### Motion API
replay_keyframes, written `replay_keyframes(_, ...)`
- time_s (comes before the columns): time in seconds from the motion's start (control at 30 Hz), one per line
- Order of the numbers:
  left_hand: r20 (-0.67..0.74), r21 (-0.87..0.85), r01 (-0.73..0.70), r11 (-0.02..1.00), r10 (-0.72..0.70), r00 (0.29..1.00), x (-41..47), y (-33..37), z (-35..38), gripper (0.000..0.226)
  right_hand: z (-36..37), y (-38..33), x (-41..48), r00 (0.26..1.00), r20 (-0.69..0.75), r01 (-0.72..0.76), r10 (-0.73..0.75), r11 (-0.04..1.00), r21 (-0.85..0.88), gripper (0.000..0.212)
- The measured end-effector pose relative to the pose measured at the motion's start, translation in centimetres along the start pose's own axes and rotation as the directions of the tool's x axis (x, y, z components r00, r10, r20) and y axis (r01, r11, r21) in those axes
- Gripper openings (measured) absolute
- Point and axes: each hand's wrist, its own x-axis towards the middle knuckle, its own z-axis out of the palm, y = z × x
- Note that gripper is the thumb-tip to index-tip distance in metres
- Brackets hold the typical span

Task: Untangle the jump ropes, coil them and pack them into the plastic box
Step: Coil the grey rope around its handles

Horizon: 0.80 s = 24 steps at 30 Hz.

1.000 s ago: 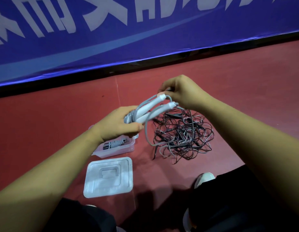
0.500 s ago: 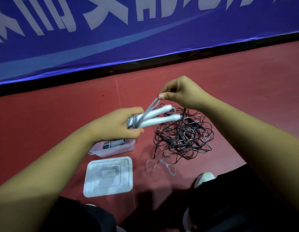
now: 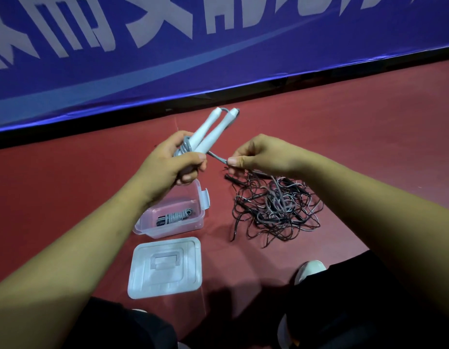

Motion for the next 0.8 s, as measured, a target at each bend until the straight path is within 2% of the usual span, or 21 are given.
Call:
replay_keyframes(0.1, -0.147, 0.024, 0.006, 1.000, -0.002, 0.989, 0.6, 0.0, -0.8, 0.030, -0.2, 0.2, 0.1, 1.000, 0.023, 0.000, 0.000, 1.000, 0.008, 0.012)
replay_keyframes(0.23, -0.263, 0.081, 0.023, 0.996, -0.001, 0.965, 1.4, 0.0, -2.1, 0.024, 0.1, -0.2, -0.1, 0.997, -0.073, 0.023, -0.020, 0.999, 0.038, 0.013)
replay_keyframes(0.33, -0.322, 0.186, 0.056, 0.981, 0.007, 0.947, 1.7, -0.2, -2.6, 0.026, 0.4, -0.7, -0.1, 0.992, -0.120, 0.030, -0.039, 0.997, -0.078, 0.011)
replay_keyframes(0.47, -0.417, 0.345, 0.159, 0.925, -0.001, 0.909, 2.2, -0.8, -3.2, 0.026, 0.5, -0.9, -0.4, 0.991, -0.133, 0.020, -0.030, 0.997, -0.074, 0.020)
replay_keyframes(0.53, -0.418, 0.466, 0.231, 0.854, -0.018, 0.908, 2.2, -1.4, -3.2, 0.028, 0.8, -1.2, -0.6, 0.992, -0.117, 0.042, -0.051, 0.996, -0.076, 0.017)
replay_keyframes(0.6, -0.370, 0.660, 0.250, 0.709, 0.017, 0.929, 1.9, -1.9, -2.8, 0.028, 1.3, -1.6, -0.7, 0.992, -0.097, 0.075, -0.081, 0.995, -0.071, 0.010)
replay_keyframes(0.7, -0.221, 0.879, 0.178, 0.442, 0.046, 0.974, 1.5, -2.3, -1.8, 0.029, 1.7, -1.9, -0.6, 0.976, -0.166, 0.122, -0.140, 0.986, -0.114, 0.011)
replay_keyframes(0.8, -0.075, 0.933, 0.085, 0.349, -0.042, 0.996, 0.9, -2.4, -0.7, 0.031, 1.0, -2.0, -0.3, 0.952, -0.236, 0.138, -0.195, 0.962, -0.235, 0.008)
